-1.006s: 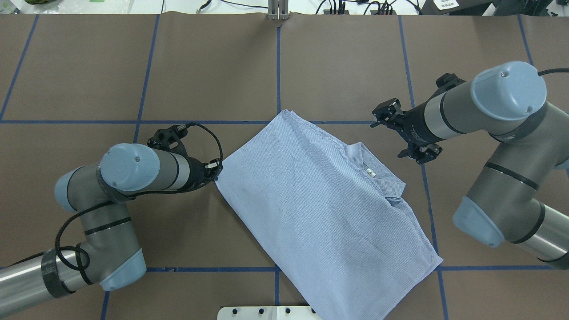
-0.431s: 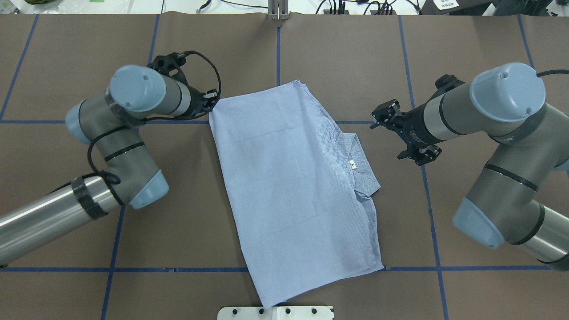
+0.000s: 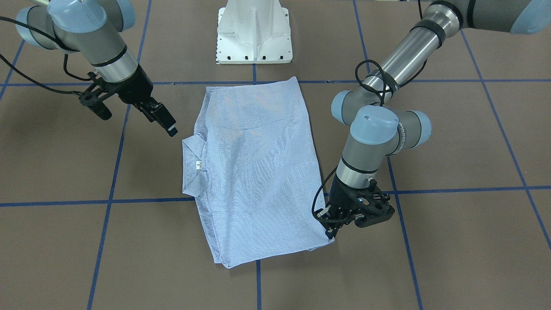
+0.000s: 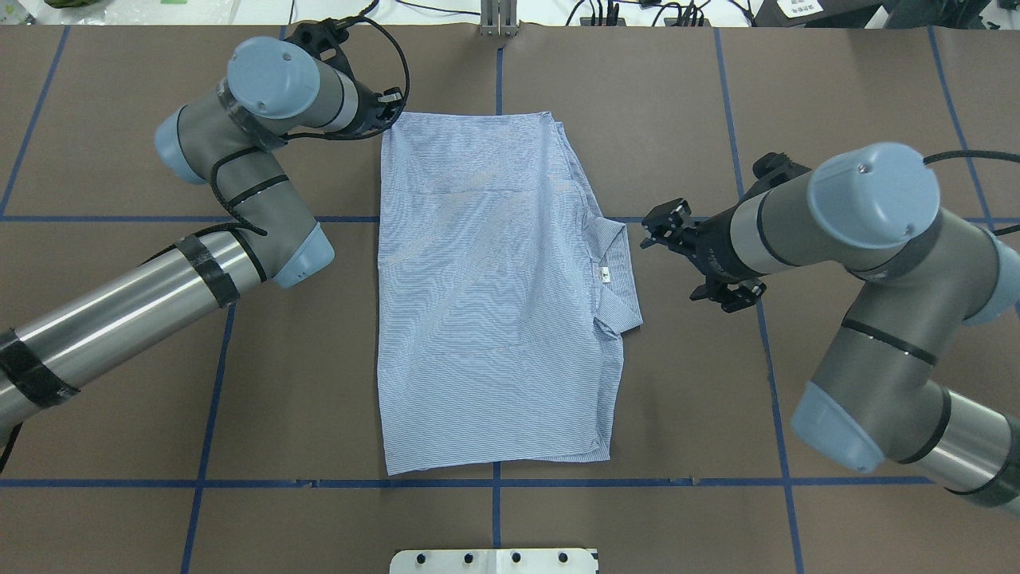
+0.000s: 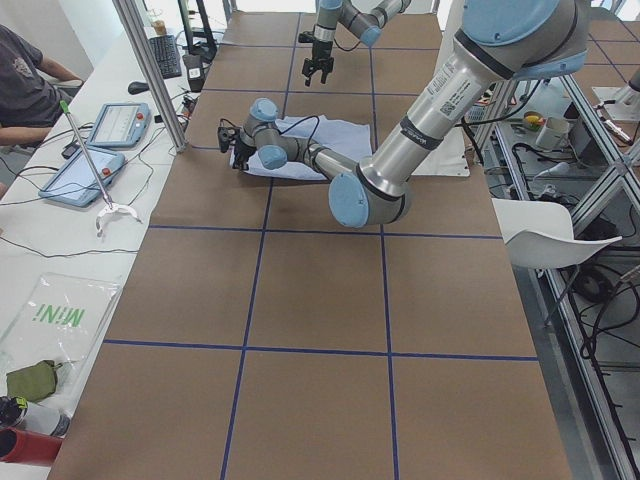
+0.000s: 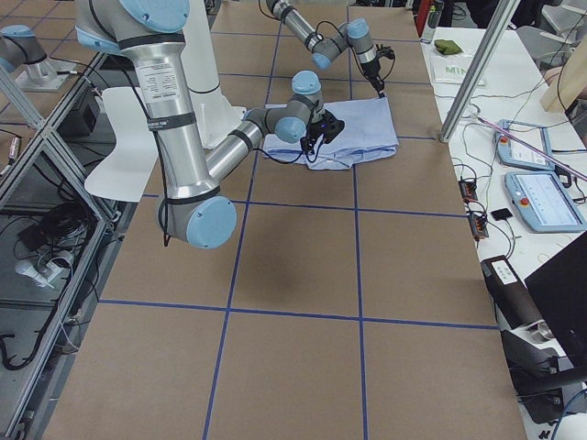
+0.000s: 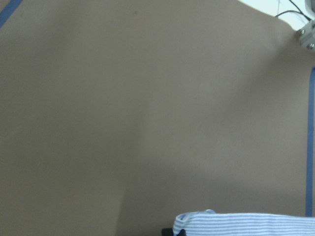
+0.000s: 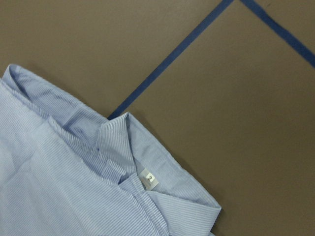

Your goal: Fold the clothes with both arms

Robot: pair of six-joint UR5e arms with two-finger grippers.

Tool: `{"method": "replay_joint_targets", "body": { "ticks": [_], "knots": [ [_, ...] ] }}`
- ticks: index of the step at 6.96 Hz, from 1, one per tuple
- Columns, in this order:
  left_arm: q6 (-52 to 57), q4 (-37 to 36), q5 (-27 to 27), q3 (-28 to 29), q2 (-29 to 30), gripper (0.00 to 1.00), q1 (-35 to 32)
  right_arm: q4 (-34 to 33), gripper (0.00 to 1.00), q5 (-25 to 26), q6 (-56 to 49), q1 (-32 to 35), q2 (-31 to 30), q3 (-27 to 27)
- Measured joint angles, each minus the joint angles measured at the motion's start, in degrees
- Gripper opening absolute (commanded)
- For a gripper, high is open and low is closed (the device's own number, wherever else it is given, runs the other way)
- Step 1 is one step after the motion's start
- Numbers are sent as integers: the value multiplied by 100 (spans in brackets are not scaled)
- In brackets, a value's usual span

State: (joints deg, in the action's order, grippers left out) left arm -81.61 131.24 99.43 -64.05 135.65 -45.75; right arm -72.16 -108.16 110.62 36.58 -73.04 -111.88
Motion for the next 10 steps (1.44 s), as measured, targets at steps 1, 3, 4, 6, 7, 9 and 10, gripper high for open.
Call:
{"method": "replay_joint_targets", "body": {
  "ticks": [1, 3, 4, 6, 7, 9, 10],
  "knots": [
    [68, -10, 109, -203, -84, 52, -42, -4, 100, 429, 51, -364, 109, -18],
    [112, -177, 345, -1251, -795, 52, -101, -25, 100, 1263, 534, -1143, 195, -59],
    [115, -210, 375, -1607, -1070, 52, -109, -71, 100, 1837, 854, -1631, 209, -55],
    [111, -221, 378, -1817, -1241, 52, -110, -387, 100, 2481, 1212, -2421, 219, -39],
    [111, -222, 374, -1833, -1255, 52, -110, -501, 100, 2598, 1304, -2656, 199, -24],
    [105, -222, 365, -1839, -1260, 52, -110, -606, 100, 2715, 1603, -2911, 158, 1],
    [100, -222, 360, -1839, -1260, 52, -108, -678, 100, 2725, 1743, -2974, 162, 5]
  ]
}}
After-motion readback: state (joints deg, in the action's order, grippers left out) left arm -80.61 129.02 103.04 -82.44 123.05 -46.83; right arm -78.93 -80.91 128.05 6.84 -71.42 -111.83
